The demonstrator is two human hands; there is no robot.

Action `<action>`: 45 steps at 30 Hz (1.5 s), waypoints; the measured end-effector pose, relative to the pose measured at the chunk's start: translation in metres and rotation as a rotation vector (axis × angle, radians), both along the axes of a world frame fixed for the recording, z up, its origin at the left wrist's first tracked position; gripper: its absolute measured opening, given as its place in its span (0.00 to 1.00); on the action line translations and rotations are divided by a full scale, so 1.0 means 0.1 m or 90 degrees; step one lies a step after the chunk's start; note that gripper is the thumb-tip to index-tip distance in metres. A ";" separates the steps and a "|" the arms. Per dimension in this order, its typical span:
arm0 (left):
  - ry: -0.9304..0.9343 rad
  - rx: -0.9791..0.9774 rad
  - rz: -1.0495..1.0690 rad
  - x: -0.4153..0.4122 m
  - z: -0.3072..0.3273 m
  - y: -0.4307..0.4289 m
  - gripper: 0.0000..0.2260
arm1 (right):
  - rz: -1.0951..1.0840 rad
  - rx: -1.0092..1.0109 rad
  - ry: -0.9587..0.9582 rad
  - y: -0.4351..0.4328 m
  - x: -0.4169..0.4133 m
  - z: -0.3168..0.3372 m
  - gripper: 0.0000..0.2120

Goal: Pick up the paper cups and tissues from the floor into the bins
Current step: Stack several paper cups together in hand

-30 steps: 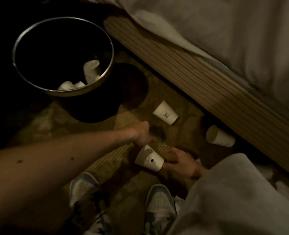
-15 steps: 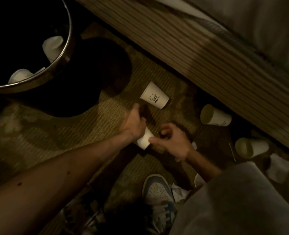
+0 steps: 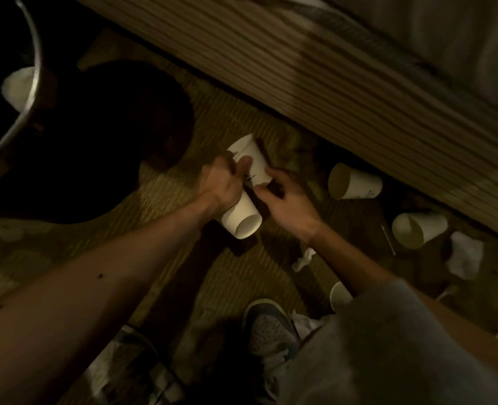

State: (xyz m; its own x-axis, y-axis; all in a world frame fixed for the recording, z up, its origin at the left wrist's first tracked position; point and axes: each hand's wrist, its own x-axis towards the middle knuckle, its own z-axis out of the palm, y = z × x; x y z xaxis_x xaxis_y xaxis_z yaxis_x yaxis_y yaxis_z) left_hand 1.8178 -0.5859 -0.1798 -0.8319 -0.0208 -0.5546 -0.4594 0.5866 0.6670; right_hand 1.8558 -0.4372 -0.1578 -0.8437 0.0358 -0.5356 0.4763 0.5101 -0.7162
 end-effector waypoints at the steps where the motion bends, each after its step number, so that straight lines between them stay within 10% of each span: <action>1: 0.006 -0.027 -0.041 -0.02 0.01 0.06 0.26 | 0.028 0.047 0.028 0.08 0.04 0.01 0.24; 5: 0.048 -0.002 -0.231 -0.15 0.01 0.40 0.21 | 0.251 0.392 0.201 0.52 0.16 0.05 0.26; 14: 0.087 0.018 -0.428 -0.25 0.05 0.97 0.17 | 0.396 0.654 -0.070 1.12 0.05 0.10 0.27; 29: 0.270 -0.159 -0.610 -0.38 1.87 0.14 0.27 | 0.325 0.205 -0.104 0.72 -0.41 2.06 0.05; 45: 0.376 -0.459 0.043 -0.09 3.23 -2.08 0.23 | 0.231 -0.048 0.284 -1.68 -0.61 2.52 0.00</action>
State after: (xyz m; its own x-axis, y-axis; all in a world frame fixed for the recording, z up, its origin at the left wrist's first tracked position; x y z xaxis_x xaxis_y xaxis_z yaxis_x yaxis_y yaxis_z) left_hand 1.8085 -0.7937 0.1428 -0.9592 -0.2544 0.1232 -0.2107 0.9340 0.2886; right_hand 1.7945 -0.6054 0.0945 -0.9394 -0.3226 -0.1158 -0.0758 0.5249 -0.8478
